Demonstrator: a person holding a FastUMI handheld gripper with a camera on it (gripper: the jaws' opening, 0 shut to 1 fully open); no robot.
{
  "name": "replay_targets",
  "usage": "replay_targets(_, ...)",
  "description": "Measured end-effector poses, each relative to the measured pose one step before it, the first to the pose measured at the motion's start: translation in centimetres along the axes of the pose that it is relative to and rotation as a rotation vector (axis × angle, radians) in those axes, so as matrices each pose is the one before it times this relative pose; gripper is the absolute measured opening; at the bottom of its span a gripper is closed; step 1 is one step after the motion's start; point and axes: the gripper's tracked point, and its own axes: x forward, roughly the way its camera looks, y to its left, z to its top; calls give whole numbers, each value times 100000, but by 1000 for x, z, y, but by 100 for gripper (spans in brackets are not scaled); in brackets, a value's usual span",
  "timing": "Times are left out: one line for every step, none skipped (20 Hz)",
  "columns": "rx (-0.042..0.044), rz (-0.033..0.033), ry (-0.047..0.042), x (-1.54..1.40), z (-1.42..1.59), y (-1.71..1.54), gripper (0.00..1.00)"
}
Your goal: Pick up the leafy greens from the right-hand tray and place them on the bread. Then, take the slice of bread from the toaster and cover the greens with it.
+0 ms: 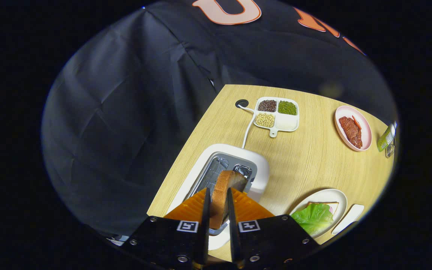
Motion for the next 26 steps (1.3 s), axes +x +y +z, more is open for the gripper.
replay_targets(-130,652,-2,-229,-126,-130,21)
replay_targets(684,1777,-304,-224,-44,155,16)
replay_targets(-444,1896,189,-379,-144,136,16)
replay_targets(697,1018,-616,-474,54,-150,13)
replay_targets(419,1291,-899,-433,85,-30,13)
replay_targets(738,1480,-1326,-598,248,154,11)
replay_targets(774,1960,-1367,-733,177,153,11)
replay_targets(827,1631,-1748,-610,188,131,11)
replay_targets(736,1730,-1266,-706,163,150,11)
replay_targets(-107,769,-1412,-736,109,-48,11)
replay_targets(356,621,-1419,-799,141,-195,11)
replay_targets(169,1513,-1738,-698,114,117,11)
replay_targets(451,1126,-1863,-669,153,-231,11)
replay_targets(520,2499,-1797,-581,169,46,10)
replay_targets(691,1759,-1718,-748,9,88,11)
replay_targets(326,560,-2001,-737,199,-161,11)
replay_targets(380,925,-1699,-843,226,-190,11)
replay_targets(144,889,-971,-825,14,-174,11)
replay_targets(343,147,-1429,-844,-34,-329,11)
replay_targets(180,7,-1475,-649,135,-432,11)
replay_targets(528,-61,-1602,-561,52,-508,11)
replay_targets(903,-897,-865,-451,-21,-815,11)
replay_targets(1446,-315,-298,-372,-190,-429,10)
replay_targets(1118,-56,208,-297,-192,-656,10)
replay_targets(1294,-4,-471,-354,-164,-928,10)
replay_targets(1022,14,-312,-338,-34,-793,11)
